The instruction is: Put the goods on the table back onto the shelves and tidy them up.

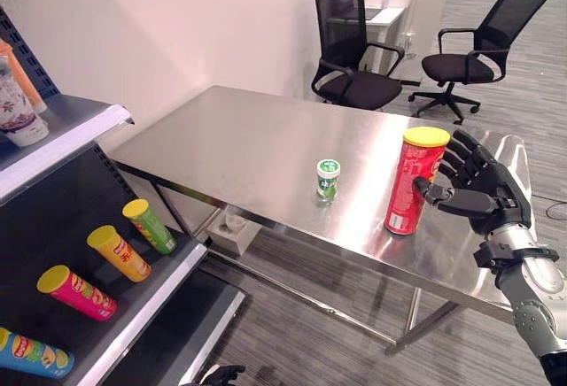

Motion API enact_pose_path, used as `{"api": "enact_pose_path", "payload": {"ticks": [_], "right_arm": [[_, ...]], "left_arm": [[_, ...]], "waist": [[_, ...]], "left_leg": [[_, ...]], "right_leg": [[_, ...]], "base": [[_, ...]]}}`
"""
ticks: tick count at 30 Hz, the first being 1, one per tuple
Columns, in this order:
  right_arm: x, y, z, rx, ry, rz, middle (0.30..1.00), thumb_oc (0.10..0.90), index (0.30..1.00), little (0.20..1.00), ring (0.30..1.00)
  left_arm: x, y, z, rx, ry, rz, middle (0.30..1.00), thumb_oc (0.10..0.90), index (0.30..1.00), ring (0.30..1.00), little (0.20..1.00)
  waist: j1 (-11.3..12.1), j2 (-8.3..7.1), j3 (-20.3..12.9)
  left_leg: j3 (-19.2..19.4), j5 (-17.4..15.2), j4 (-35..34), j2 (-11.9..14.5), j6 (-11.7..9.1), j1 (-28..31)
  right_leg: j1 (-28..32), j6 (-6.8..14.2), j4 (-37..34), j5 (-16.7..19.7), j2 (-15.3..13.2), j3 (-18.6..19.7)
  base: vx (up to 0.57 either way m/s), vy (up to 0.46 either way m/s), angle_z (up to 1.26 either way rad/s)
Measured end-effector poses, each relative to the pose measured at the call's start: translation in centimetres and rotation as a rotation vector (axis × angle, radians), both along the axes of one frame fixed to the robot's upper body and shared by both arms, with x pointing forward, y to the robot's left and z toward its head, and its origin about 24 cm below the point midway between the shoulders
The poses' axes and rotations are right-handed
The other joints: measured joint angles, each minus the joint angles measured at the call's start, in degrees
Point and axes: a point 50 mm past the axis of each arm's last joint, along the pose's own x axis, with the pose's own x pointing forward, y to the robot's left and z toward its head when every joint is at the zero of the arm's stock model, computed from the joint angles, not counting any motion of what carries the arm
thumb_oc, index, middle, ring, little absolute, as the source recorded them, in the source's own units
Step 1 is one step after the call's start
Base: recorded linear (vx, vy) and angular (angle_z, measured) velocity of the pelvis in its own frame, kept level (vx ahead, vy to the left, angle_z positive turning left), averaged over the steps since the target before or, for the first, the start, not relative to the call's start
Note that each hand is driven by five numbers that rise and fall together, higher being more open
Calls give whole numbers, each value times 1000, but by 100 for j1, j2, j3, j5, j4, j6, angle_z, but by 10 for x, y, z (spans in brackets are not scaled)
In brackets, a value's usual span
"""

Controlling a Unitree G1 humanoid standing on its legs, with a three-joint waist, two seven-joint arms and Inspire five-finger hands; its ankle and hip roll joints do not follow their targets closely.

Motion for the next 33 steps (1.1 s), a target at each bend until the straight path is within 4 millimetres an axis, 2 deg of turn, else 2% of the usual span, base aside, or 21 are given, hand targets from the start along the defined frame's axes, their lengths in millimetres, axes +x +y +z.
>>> {"api": "enact_pose_path", "payload": {"ticks": [9,20,26,30,33], "right_arm": [[-9,25,-5,10,3,138,900,800,900,900,900],[-8,27,-8,28,8,137,900,800,900,900,900],[0,27,-4,-25,38,156,900,800,900,900,900],[7,32,-3,-29,40,176,900,800,900,900,900],[14,28,-7,-32,69,157,900,800,900,900,900]], "left_arm": [[-4,8,0,2,-1,84,900,800,900,900,900],[-3,12,1,-6,-6,128,900,800,900,900,900],[-6,11,0,-12,0,135,900,800,900,900,900],[-8,11,0,-16,4,149,900,800,900,900,900],[-8,11,0,-21,4,164,900,800,900,900,900]], "waist": [[-10,-81,59],[-7,-94,81],[-2,-64,63],[2,-56,57],[24,-56,57]], "left_leg": [[-66,6,-59,-6,-10,39],[-97,-39,-67,-43,34,11],[-105,-71,-87,-42,78,-52],[-117,-42,-64,-45,40,-52],[-125,-24,-63,-45,16,-24]], "right_leg": [[93,-54,-159,95,2,-40],[219,40,-421,244,5,-43],[220,45,-418,252,4,-67],[222,11,-415,275,3,-74],[227,11,-426,275,-1,-106]], "base": [[1,0,1],[-2,12,1],[0,10,2],[0,0,0],[-4,4,3]]}}
